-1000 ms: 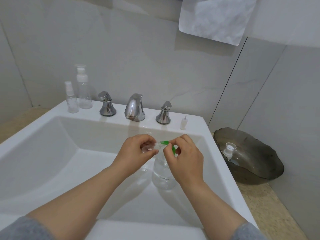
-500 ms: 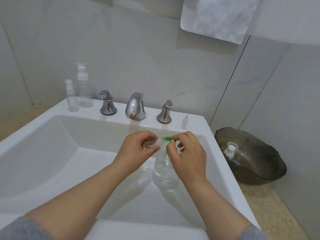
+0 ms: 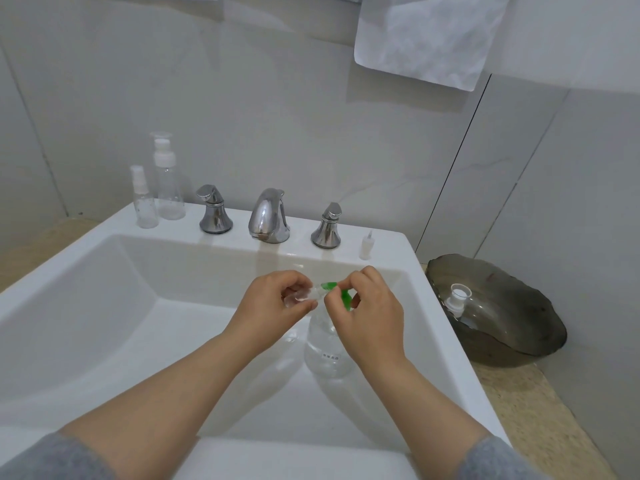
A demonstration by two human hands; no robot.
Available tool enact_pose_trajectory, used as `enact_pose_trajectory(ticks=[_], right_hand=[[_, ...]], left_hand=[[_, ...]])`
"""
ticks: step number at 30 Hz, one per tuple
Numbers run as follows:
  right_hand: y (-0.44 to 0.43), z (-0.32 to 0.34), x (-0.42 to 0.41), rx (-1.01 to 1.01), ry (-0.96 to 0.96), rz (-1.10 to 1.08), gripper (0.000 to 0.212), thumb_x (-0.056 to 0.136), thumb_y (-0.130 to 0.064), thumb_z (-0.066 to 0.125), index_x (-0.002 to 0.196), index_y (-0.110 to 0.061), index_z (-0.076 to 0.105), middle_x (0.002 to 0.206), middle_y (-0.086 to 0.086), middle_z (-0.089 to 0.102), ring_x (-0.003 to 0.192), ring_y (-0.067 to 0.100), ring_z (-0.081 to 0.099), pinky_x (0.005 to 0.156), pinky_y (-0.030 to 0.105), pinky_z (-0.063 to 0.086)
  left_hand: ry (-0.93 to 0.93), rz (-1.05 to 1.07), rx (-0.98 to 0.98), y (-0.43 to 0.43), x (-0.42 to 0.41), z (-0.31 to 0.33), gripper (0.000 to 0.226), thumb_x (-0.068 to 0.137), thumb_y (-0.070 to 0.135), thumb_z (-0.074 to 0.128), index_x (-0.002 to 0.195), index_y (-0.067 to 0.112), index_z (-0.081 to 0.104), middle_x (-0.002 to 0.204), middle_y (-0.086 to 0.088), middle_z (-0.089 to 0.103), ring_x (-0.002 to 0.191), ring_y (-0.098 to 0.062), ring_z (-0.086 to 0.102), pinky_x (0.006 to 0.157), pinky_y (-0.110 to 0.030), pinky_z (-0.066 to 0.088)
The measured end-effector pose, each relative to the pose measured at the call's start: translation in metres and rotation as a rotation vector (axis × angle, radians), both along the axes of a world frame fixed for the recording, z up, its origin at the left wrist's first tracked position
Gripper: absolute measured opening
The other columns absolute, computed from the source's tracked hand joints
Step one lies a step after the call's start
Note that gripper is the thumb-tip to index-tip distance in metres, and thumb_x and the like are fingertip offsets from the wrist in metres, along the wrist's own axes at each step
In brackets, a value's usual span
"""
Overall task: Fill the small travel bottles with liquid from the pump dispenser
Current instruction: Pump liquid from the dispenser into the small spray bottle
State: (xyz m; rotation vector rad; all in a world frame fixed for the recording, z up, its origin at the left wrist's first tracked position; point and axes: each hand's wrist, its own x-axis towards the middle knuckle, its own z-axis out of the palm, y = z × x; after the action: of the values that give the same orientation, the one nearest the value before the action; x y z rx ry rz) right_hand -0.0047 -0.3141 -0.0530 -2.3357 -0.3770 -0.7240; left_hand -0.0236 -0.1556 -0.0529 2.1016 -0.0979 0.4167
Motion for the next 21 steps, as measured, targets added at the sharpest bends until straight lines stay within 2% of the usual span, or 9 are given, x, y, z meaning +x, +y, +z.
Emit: enact_pose_trajectory(ticks=[5,10,13,19,21], right_hand=[[0.0005,0.0007,-0.0026,0.006,-0.005,0.001,0.018,0.079,-0.037,0.052,0.075,-0.021,0.059,0.08,-0.008,0.05,0.063,0.011,0.052,0.055,0.031,0.045],[-0.0061,0.0032,-0.0015,-0.007,-0.091,0.044,0.019,0.081,-0.035,0.051,0.083,-0.025,0.067,0.086,-0.013,0.058,0.069,0.007,0.054,0.057,0.031,0.049],[-0.0085,0.0054,0.0004,0.033,-0.135,0.049,0.023,0.081,-0.034,0.049,0.08,-0.024,0.069,0.085,-0.015,0.061,0.068,0.006,0.054,0.057,0.031,0.05],[-0.0052,0.005,0.0014,0.054,-0.101,0.031,0.019,0.079,-0.035,0.05,0.078,-0.026,0.067,0.083,-0.014,0.06,0.067,0.006,0.054,0.058,0.029,0.048],[-0.0031,0.0052,0.0021,0.066,-0.089,0.018,0.016,0.079,-0.034,0.052,0.074,-0.025,0.064,0.079,-0.012,0.057,0.066,0.007,0.053,0.057,0.028,0.047]], left_hand=[[-0.006,0.004,0.011,0.0,0.0003,0.0005,0.015,0.075,0.019,0.077,0.087,0.022,0.068,0.079,0.008,0.067,0.072,-0.003,0.059,0.066,-0.012,0.046],[-0.045,0.027,-0.047,-0.0022,-0.0009,0.0042,0.016,0.074,0.017,0.078,0.086,0.024,0.068,0.082,0.007,0.068,0.076,-0.004,0.06,0.068,-0.016,0.049],[-0.068,0.028,-0.043,-0.0036,-0.0013,0.0059,0.017,0.075,0.017,0.078,0.088,0.024,0.069,0.084,0.01,0.068,0.079,-0.001,0.06,0.071,-0.015,0.049],[-0.066,0.028,-0.045,-0.0029,0.0006,0.006,0.018,0.075,0.017,0.078,0.087,0.025,0.068,0.084,0.01,0.067,0.079,0.0,0.059,0.069,-0.012,0.048],[-0.062,0.025,-0.043,-0.0029,0.0009,0.0057,0.018,0.075,0.017,0.078,0.087,0.026,0.068,0.084,0.009,0.068,0.077,-0.002,0.06,0.069,-0.016,0.049]])
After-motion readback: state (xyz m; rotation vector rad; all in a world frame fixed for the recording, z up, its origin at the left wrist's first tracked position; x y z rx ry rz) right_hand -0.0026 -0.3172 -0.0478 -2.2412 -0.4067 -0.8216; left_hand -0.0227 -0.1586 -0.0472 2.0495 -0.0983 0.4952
